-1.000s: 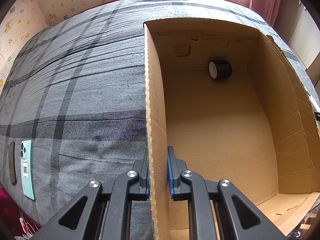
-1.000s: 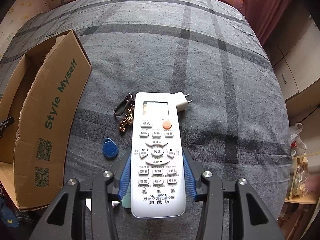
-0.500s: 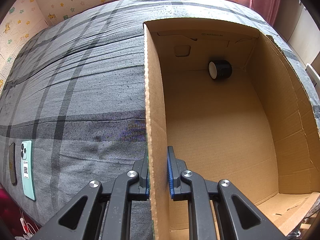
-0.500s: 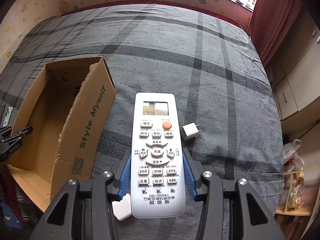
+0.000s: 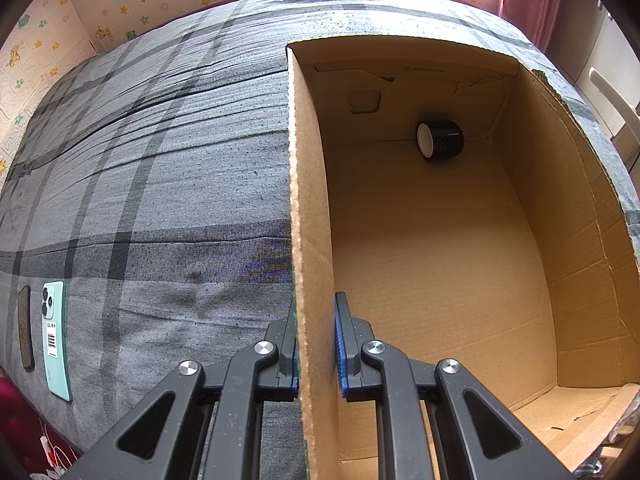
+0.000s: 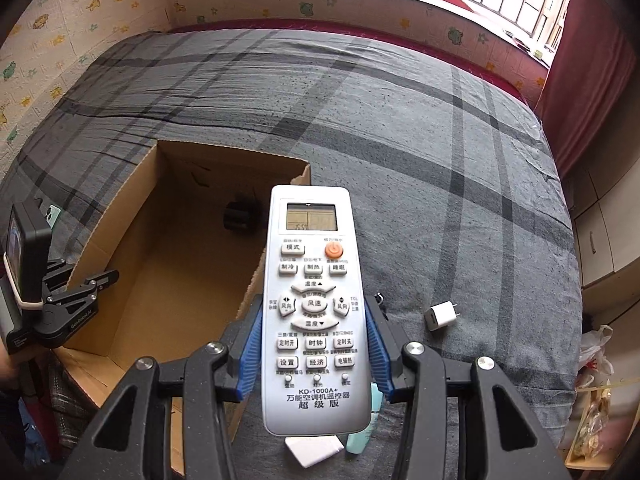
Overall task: Organize rigid objects
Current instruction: 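Lift and carry the white remote into the box with the right gripper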
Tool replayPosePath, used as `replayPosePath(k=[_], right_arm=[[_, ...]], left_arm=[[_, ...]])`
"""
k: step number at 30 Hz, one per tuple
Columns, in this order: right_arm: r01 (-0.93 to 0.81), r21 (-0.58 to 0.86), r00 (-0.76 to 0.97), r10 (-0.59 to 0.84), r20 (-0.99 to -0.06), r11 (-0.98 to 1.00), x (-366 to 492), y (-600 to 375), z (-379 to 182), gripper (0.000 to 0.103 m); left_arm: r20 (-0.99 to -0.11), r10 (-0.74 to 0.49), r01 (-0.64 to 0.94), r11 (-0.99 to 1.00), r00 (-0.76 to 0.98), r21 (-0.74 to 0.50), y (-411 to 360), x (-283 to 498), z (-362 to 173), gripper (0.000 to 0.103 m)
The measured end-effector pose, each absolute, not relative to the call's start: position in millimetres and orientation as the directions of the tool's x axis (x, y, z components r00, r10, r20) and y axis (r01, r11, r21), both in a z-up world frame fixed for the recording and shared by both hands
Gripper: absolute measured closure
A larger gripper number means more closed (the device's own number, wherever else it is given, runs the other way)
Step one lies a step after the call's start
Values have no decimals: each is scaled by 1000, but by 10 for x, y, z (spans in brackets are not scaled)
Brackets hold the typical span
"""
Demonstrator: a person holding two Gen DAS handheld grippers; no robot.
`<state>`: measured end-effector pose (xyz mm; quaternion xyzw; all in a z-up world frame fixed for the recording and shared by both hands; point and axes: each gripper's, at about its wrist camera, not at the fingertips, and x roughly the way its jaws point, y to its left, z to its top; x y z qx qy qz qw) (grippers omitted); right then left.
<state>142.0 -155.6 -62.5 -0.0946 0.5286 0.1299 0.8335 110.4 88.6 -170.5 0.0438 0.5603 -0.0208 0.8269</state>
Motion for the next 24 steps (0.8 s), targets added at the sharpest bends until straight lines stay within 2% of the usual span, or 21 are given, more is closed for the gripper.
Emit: replayPosePath(k=[14,24], right_arm=[[-414,38,362,203,-910,910,1450,-794,-698,53],[-445,64,297,214,-931,893,1460,-382,-973,53]], left_arm=[[-928,15,83,995,372,49,888,1109,-1708,88],[-928,16,84,995,372,51,886,1113,-1705,88]])
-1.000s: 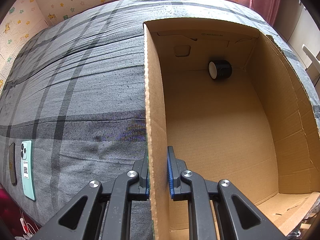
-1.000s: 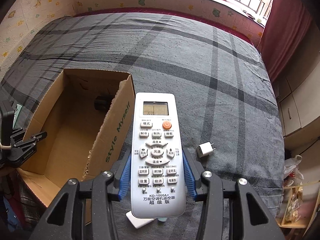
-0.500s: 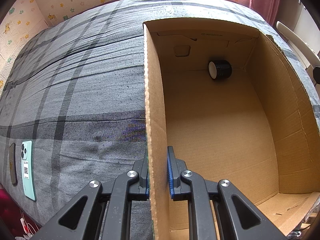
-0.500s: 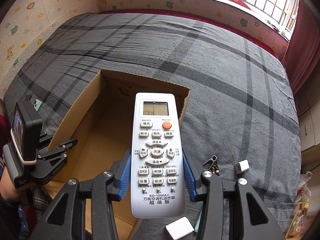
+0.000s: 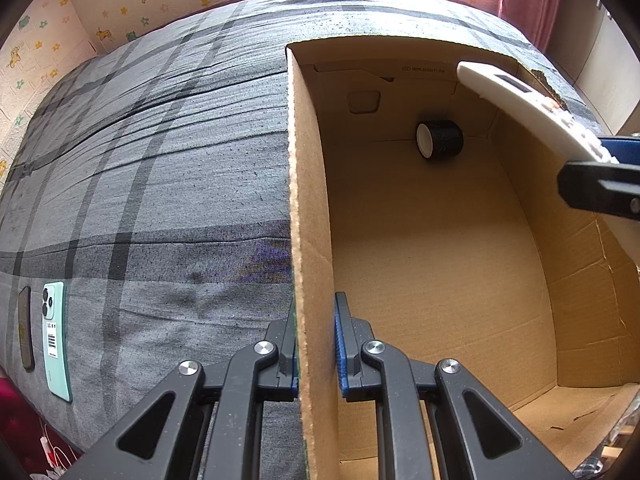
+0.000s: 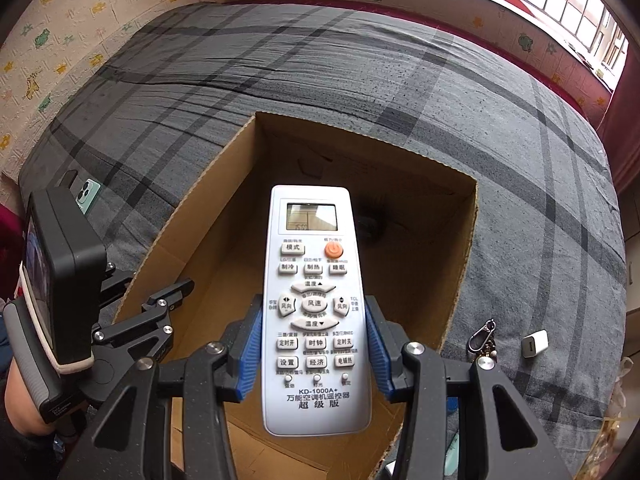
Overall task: Organize rigid objects
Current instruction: 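Lift and carry the white remote into the box with the right gripper, then release the remote onto the box floor and raise the right gripper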
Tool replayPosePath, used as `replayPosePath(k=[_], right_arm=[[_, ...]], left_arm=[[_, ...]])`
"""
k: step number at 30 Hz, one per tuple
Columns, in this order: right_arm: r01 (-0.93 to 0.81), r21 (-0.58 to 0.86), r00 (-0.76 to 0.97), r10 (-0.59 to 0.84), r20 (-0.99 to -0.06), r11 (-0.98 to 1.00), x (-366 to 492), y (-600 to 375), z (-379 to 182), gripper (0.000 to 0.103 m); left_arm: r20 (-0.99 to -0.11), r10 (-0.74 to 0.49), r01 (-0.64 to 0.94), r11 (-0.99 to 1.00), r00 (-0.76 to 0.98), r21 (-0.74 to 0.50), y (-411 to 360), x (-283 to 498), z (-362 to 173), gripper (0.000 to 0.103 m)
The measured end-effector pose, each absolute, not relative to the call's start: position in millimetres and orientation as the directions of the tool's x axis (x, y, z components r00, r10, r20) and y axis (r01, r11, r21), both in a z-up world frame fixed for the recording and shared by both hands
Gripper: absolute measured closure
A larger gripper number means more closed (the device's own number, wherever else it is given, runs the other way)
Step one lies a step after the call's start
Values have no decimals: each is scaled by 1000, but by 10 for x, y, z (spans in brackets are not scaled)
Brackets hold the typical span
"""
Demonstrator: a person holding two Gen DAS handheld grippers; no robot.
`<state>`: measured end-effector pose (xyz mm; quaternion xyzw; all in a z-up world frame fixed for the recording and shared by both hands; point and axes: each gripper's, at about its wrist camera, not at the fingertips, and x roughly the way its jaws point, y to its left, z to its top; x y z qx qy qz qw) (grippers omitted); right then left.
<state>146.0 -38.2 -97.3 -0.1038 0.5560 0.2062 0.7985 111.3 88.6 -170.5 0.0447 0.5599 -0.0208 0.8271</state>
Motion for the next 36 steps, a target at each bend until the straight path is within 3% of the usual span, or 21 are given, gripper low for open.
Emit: replayPosePath(k=[17,36], right_arm=[[-406,122,77,167,-983,906,1525,-93,-1752,53],[-390,137,-4,147,-989,910,1570,-56,-2006,53]], left_arm=[[-927,19,85,995,373,54,872,1114,-1695,89],[-927,23,87,994,374,60,877,1115,-1697,89]])
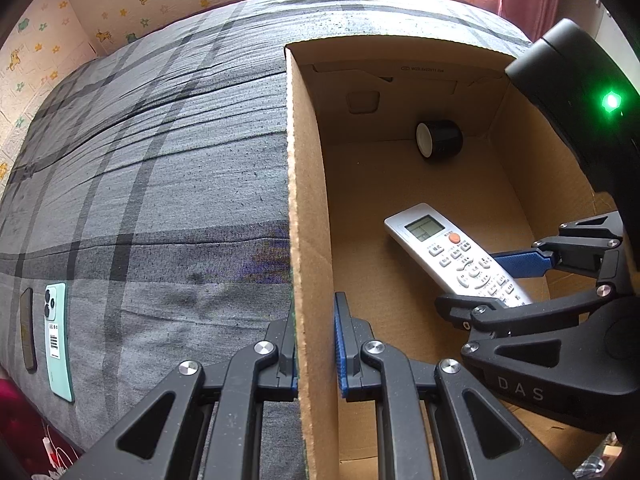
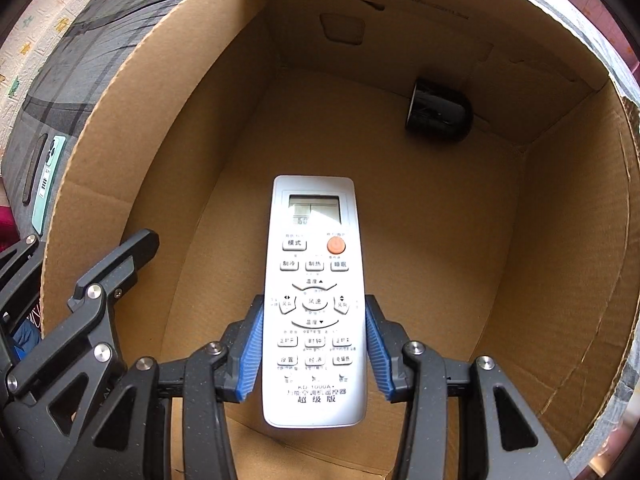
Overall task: Organize rigid objects
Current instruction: 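Release the remote onto the box floor and raise the right gripper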
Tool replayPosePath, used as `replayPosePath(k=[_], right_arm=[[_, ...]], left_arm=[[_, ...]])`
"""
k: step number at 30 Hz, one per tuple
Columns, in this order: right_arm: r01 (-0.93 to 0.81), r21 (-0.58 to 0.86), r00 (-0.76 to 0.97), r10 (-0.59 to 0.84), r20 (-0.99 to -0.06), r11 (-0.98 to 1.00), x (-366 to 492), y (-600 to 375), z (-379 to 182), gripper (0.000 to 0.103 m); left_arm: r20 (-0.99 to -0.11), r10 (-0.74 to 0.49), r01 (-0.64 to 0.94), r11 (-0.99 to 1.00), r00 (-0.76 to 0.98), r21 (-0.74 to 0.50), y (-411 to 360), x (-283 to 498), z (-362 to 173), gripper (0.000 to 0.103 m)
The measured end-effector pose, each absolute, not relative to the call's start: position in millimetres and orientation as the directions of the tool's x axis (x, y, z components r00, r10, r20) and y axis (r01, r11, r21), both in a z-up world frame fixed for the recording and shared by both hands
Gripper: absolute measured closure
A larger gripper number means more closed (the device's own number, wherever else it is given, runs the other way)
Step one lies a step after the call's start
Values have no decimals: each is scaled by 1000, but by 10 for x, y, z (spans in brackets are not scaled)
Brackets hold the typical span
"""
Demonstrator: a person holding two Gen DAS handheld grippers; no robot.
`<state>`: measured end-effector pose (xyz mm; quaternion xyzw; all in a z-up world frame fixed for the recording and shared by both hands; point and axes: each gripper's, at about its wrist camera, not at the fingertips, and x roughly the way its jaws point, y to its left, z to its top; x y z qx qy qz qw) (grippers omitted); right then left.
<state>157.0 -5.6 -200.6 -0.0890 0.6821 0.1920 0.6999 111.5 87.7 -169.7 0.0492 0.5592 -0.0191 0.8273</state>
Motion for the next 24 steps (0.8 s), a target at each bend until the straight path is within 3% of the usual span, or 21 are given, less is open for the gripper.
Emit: replayPosePath(k=[6,13,24], right_arm=[[-385,152,12,169,-985,910,1555,-91,-1984,51],[-386,116,100,167,-981,915,1555,-179,-1728,27],[-402,79,199,171,-965,912,1520,-231,-1265,15]], left_arm=[[-927,25,87,994,374,62,874,1111,-1696,89],[-927,28,86,994,373,64,859,1102,-1698,89],[-927,28,86,994,374,64,864,1101,-1702,89]])
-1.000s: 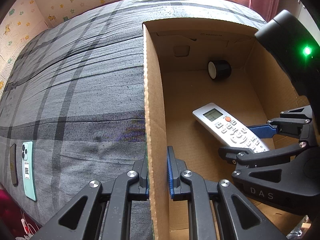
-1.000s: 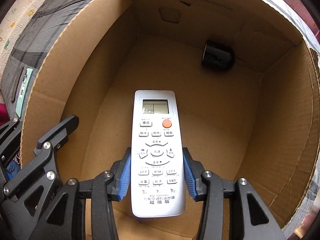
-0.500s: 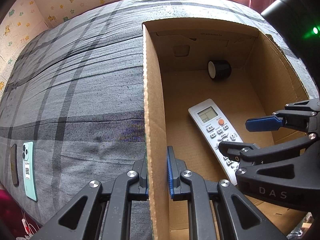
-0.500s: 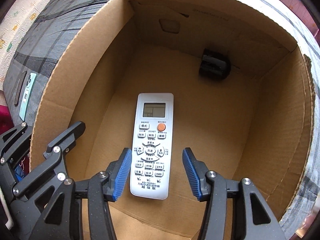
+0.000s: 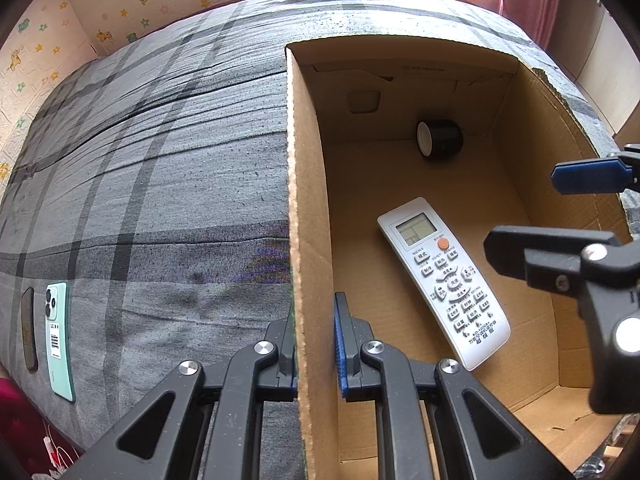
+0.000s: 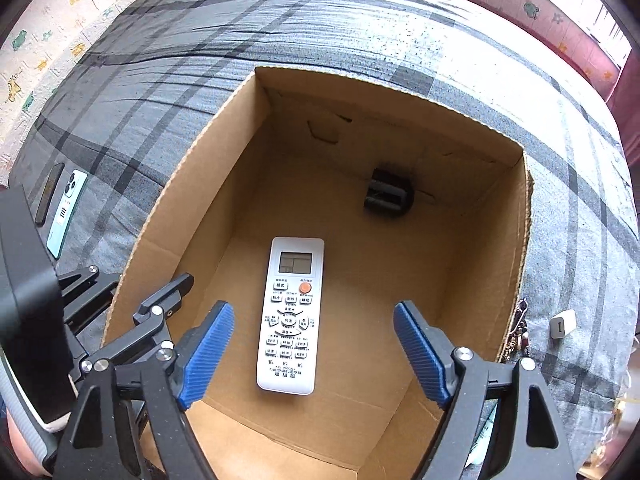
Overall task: Organize rigid objects
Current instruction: 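Release the remote onto the box floor and raise the right gripper, then move the right gripper over the light-blue bottle beside the box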
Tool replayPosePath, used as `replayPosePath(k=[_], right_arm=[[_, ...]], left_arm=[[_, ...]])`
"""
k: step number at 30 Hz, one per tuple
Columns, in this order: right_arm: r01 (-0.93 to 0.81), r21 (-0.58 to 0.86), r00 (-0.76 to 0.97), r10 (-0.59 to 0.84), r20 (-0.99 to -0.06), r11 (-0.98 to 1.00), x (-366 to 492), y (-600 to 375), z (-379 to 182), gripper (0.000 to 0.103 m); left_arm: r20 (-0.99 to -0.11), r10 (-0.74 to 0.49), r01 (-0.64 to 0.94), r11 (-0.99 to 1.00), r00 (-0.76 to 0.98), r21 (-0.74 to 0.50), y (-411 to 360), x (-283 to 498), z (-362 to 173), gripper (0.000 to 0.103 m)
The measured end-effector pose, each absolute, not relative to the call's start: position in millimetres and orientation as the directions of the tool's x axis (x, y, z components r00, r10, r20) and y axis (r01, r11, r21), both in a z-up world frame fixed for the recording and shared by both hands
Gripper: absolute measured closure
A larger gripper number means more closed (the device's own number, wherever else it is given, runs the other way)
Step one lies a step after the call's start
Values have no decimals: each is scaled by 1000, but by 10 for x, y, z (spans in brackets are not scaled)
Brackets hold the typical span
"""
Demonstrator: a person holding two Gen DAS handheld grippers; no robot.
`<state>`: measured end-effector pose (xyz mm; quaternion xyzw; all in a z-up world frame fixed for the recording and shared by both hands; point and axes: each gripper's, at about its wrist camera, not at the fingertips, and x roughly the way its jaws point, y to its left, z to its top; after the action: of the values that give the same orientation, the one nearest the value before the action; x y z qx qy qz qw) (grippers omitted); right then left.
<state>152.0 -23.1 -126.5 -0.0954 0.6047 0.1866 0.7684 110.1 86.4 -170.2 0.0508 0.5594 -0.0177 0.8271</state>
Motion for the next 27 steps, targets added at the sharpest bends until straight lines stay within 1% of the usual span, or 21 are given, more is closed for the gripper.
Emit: replayPosePath(k=[6,10,14,20,27], right_arm=[[-378,66,237,165,-957,923,1515,-275,-1070,5],[-359,65,256,165,-952,931,1533,-405,-980,1],[-332,69,275,167,-947,941,1559,-582,-891,0],[-286,27,320,122,-940,958,1539,-945,-765,0],[-211,15,343,89,-935,977,1503,-1424,-656,0]], left_arm=[[-927,29,86,994,373,66,872,1102,-1709,89],[-928,31,85,994,373,67,870,1105,-1706,89],[-928,32,85,994,372,68,875,1106,-1705,89],[-928,30,83,994,371,66,872,1111,-1694,89],[-928,32,85,994,372,68,867,1109,-1695,89]])
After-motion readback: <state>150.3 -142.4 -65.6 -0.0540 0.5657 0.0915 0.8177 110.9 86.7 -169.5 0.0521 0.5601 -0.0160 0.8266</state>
